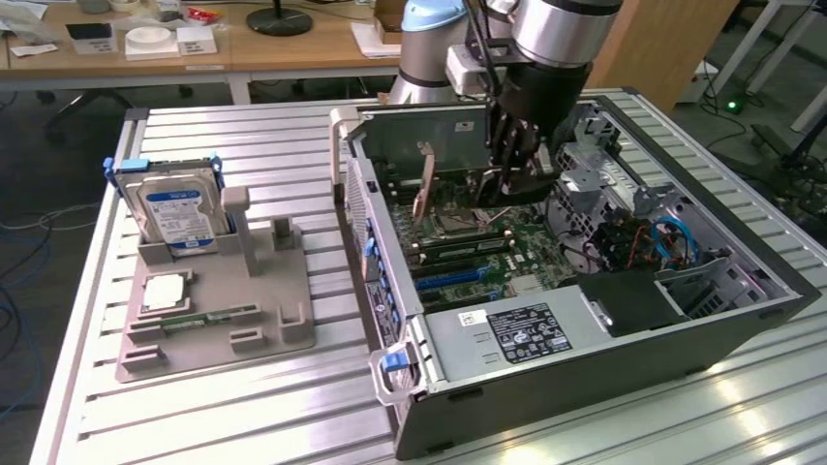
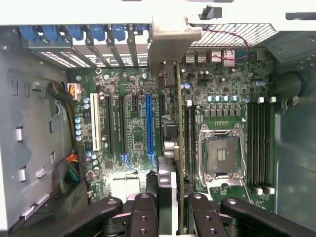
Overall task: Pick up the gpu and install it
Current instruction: 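Insert the gpu into the slot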
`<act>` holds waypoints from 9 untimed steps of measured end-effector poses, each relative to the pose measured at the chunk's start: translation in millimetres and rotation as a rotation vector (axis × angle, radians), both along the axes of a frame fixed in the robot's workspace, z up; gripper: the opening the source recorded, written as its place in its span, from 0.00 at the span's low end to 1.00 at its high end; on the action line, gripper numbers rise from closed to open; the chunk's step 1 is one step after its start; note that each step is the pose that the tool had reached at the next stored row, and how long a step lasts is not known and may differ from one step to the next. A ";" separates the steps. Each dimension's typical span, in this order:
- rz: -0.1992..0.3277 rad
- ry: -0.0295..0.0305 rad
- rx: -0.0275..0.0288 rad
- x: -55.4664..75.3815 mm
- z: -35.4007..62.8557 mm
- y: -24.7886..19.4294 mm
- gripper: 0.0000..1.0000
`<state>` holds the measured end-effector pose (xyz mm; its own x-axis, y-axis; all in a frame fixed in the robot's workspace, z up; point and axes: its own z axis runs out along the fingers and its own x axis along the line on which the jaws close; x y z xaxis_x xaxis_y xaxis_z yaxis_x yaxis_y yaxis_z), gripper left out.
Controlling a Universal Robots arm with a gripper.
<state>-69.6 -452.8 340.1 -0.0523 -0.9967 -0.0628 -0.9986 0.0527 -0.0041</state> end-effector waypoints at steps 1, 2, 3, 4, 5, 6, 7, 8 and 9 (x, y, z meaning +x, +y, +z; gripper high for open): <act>0.000 0.0000 0.0000 -0.1 -1.9 0.0 0.28; 0.000 0.0001 -0.0001 -0.1 -3.6 -0.4 0.28; 0.000 0.0001 -0.0001 -0.2 -5.1 -1.7 0.28; 0.000 0.0001 0.0000 -0.2 -6.5 -3.0 0.28; 0.000 0.0000 0.0002 -0.2 -7.8 -3.9 0.28; 0.000 0.0000 0.0000 -0.3 -9.3 -4.2 0.28; 0.000 0.0001 -0.0001 -0.3 -11.0 -4.2 0.28; 0.000 0.0000 0.0000 -0.4 -12.6 -4.2 0.28; 0.000 -0.0001 0.0001 -0.6 -13.7 -4.2 0.28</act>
<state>-70.2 -457.0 326.4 -0.0523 -0.9966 -0.0629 -0.9986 0.0527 -0.0042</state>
